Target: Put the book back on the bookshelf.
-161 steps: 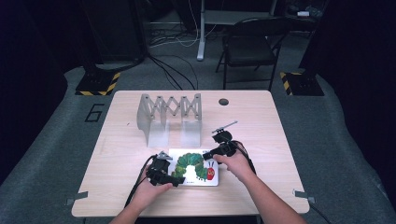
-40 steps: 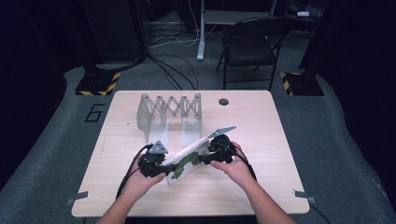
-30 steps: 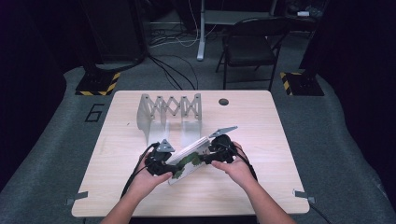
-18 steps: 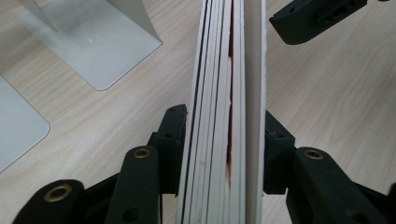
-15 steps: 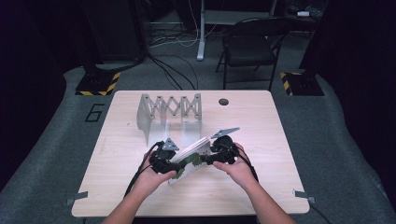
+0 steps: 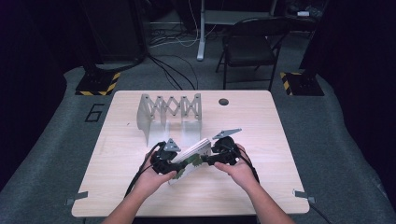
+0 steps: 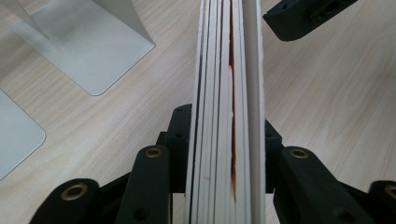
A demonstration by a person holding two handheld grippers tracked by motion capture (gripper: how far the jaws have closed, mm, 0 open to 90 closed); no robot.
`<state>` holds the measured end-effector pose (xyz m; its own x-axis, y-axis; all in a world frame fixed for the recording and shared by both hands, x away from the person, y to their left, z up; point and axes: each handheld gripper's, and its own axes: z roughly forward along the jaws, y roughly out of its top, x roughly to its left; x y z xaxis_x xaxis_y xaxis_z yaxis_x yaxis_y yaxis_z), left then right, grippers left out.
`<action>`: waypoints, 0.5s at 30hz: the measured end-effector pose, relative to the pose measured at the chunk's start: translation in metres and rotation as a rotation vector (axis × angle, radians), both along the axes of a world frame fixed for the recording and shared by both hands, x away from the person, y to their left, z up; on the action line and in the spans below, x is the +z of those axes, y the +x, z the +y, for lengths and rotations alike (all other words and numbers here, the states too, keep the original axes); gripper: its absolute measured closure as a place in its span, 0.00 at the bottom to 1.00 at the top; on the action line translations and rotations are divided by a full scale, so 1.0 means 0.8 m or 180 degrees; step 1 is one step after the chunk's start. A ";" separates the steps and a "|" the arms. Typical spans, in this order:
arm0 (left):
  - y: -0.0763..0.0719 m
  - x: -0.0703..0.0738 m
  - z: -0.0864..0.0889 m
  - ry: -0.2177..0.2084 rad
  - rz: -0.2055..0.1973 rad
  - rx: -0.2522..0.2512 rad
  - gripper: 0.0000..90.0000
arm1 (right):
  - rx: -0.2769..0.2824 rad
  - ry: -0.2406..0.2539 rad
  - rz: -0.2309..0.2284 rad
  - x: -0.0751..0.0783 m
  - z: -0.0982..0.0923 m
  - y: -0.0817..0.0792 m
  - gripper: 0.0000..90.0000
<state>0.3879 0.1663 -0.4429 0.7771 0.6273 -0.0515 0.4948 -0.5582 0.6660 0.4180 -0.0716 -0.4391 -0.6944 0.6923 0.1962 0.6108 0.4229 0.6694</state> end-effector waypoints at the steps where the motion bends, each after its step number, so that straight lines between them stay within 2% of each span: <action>1: 0.000 0.000 0.000 0.0002 0.0010 0.0004 0.75 | 0.0019 0.0012 -0.0040 -0.001 -0.001 0.001 0.43; 2: 0.000 0.000 0.000 -0.0005 0.0004 -0.0004 0.76 | 0.0022 0.0026 -0.0072 -0.002 -0.002 0.001 0.43; 3: -0.001 0.000 -0.001 0.0002 0.0008 -0.0010 0.76 | -0.0010 0.0020 -0.0010 -0.001 -0.002 -0.001 0.43; 4: -0.001 0.000 -0.001 0.0003 0.0012 -0.0017 0.76 | 0.0003 0.0018 -0.0055 -0.002 -0.003 0.000 0.43; 6: -0.002 0.001 -0.003 0.0043 0.0003 -0.0031 0.77 | -0.0006 0.0017 -0.0020 0.000 -0.005 -0.001 0.43; 8: -0.002 0.001 -0.003 0.0069 -0.0016 -0.0050 0.79 | 0.0009 0.0017 -0.0067 0.000 -0.006 -0.001 0.43; 13: -0.004 0.002 -0.007 0.0097 -0.0020 -0.0092 0.82 | -0.0031 0.0026 -0.0063 0.002 -0.011 -0.006 0.43; 15: -0.004 0.002 -0.007 0.0118 -0.0032 -0.0104 0.82 | 0.0005 -0.0005 -0.0117 0.002 -0.015 -0.006 0.43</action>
<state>0.3850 0.1610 -0.4410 0.7975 0.6030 -0.0207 0.4693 -0.5984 0.6494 0.4133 -0.0837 -0.4378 -0.7021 0.6916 0.1694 0.5851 0.4248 0.6908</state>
